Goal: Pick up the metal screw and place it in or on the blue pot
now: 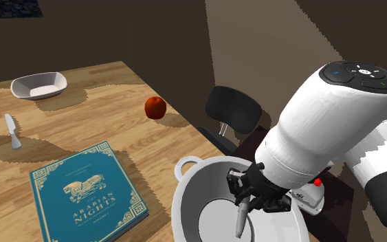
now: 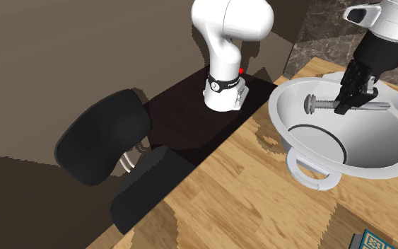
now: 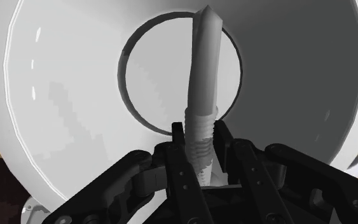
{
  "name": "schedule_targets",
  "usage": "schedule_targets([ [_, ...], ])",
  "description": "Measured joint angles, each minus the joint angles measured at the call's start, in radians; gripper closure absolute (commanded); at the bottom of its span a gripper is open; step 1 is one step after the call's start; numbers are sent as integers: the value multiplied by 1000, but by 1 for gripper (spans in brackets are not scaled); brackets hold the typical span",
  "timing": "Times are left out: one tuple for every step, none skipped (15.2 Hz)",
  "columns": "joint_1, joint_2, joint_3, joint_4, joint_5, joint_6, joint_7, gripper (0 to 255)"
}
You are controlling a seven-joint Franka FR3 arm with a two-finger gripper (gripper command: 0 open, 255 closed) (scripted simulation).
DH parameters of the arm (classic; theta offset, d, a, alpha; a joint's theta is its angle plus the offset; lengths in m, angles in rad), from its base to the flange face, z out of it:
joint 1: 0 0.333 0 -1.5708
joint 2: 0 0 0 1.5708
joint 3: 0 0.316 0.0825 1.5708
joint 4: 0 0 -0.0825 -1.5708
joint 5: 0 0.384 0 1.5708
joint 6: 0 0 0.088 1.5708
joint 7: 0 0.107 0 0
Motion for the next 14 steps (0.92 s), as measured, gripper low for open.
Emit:
schedule_targets([
  [-2,3,8,-2,5,7,0,255],
  [-4,5,12,-3,7,12,-1,255],
  [-5,6,14,-4,8,13,-2,255],
  [-5,6,15,-5,9,14,-2,255],
  [-5,6,15,-5,10,15,-2,255],
  [-5,6,15,-6,10,15,-2,255],
  [-5,6,15,-6,10,15,-2,0],
  [-4,6,15,-6,10,15,-2,0],
  [-4,6,15,-6,10,15,-2,0],
  [-4,6,15,-6,10,15,-2,0],
  [-4,6,15,-6,10,15,-2,0],
  [-4,6,15,-6,10,15,-2,0],
  [-4,6,15,-6,10,15,-2,0],
  [-1,1,0,3,-1,0,1,0],
])
